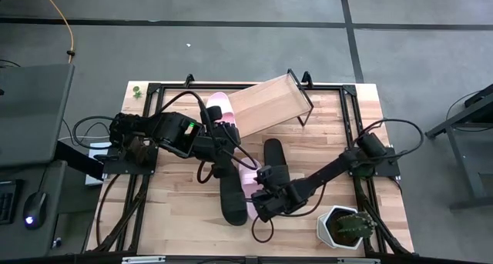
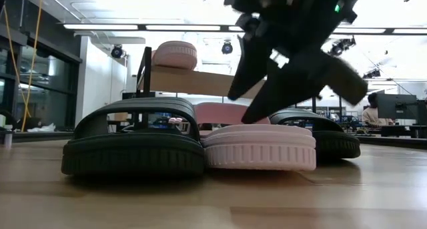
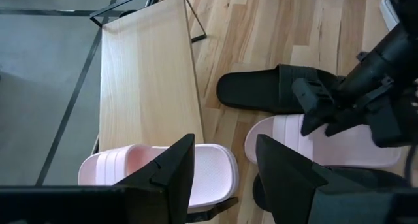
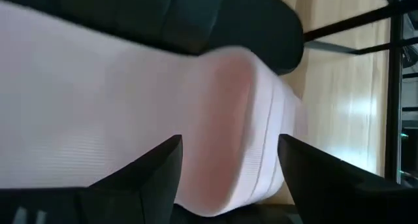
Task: Pick and place slides into the shelf
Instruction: Put the pink slide on the shelf
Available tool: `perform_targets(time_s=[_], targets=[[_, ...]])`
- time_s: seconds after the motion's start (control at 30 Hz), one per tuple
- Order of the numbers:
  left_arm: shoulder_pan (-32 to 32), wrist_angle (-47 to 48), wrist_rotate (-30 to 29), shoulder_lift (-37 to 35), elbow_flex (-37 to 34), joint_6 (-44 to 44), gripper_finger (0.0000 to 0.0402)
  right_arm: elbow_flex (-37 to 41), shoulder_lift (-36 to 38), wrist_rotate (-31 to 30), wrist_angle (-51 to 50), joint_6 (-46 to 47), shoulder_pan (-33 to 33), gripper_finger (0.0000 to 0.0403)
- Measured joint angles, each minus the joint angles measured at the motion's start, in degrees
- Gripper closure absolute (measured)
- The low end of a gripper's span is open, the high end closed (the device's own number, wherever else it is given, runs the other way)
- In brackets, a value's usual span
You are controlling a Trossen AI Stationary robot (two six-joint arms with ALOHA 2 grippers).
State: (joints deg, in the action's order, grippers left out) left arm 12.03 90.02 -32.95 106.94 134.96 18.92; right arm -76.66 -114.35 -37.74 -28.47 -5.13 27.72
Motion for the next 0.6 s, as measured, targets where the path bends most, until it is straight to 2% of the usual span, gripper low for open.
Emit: perform_targets(time_s=[0.17,0.47,0.6], targets=[[0.0,0.0,0.4,0.0,0.0,0.8,0.0250,0.0,-0.7,-3.9,0.1,1.7,-1.3,0.0159],[0.0,0.0,0.6,0.0,0.0,1.0,0.0250,0.0,-0.7,-0.7,0.1,5.0,-2.4,0.0161],[0.0,0.0,0.6,0.0,0.0,1.0,0.0250,0.0,-0.7,-0.1,0.1,5.2,-2.4,0.0176]])
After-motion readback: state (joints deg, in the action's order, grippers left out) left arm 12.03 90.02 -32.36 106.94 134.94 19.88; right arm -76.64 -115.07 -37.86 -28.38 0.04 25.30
